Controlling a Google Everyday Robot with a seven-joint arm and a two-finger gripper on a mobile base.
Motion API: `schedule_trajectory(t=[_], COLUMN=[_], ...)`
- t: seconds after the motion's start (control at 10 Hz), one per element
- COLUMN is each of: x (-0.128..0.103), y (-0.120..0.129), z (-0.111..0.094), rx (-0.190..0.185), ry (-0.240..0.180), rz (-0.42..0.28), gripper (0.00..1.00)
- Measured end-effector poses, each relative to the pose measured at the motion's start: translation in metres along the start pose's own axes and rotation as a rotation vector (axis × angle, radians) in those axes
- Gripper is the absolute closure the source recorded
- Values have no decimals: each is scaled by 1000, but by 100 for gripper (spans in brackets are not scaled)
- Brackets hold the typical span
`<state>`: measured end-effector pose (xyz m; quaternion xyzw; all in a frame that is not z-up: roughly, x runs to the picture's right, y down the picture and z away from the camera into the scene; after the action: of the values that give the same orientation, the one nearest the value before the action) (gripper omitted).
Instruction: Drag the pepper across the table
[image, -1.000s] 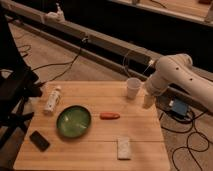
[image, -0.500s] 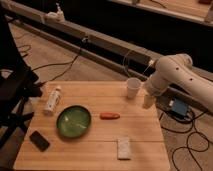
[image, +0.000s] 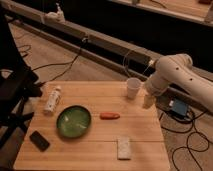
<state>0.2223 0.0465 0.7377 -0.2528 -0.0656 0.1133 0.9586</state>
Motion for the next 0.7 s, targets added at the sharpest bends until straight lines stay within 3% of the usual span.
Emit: schedule_trajectory(t=[0.5, 0.7], x=[-1, -13], y=[0, 4], z=[0, 4], rx=[0, -13], ry=[-3, -53], rz=[2, -1], gripper=[28, 28])
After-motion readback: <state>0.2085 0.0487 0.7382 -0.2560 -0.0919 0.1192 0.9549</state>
